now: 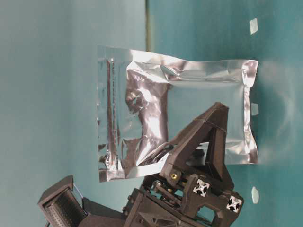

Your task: Hand over the silver zip bag and make it stand upright.

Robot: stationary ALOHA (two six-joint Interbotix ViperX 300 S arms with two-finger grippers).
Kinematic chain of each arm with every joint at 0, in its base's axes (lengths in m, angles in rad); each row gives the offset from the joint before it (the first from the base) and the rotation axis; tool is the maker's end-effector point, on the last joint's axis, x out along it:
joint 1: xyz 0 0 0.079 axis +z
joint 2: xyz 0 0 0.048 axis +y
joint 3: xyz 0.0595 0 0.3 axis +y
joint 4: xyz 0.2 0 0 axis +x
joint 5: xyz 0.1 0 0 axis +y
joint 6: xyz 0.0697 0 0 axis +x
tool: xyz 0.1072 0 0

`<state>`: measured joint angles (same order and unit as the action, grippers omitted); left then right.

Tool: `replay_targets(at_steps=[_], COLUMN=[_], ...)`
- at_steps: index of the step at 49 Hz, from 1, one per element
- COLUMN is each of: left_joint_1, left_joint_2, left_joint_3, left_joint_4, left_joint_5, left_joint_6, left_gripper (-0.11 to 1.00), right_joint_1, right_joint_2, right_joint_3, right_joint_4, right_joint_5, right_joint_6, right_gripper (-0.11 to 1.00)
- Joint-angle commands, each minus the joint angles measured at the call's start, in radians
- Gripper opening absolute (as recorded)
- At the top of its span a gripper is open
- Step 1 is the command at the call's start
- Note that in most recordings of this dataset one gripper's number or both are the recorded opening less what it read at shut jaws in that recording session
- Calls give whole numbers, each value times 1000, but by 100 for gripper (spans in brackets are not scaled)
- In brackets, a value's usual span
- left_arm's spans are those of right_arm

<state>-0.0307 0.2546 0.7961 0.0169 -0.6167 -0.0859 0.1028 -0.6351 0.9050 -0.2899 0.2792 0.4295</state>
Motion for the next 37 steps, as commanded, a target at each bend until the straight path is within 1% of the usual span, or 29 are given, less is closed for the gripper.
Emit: replay_targets(at_steps=[1,37], left_joint_1=[-11,-11], left_joint_2=[-2,0], left_joint_3=[-2,-5], left_joint_4=[3,3], left_joint_5=[5,23], left_joint_6=[-6,-6], left_gripper=[25,25], right_joint_1=[-2,-2], right_joint_2=[-3,-3], right_joint_3=[-9,-9], right_joint_4=[2,2], right_joint_5=[-9,-11], right_joint_6=[15,15], right_gripper=[95,95])
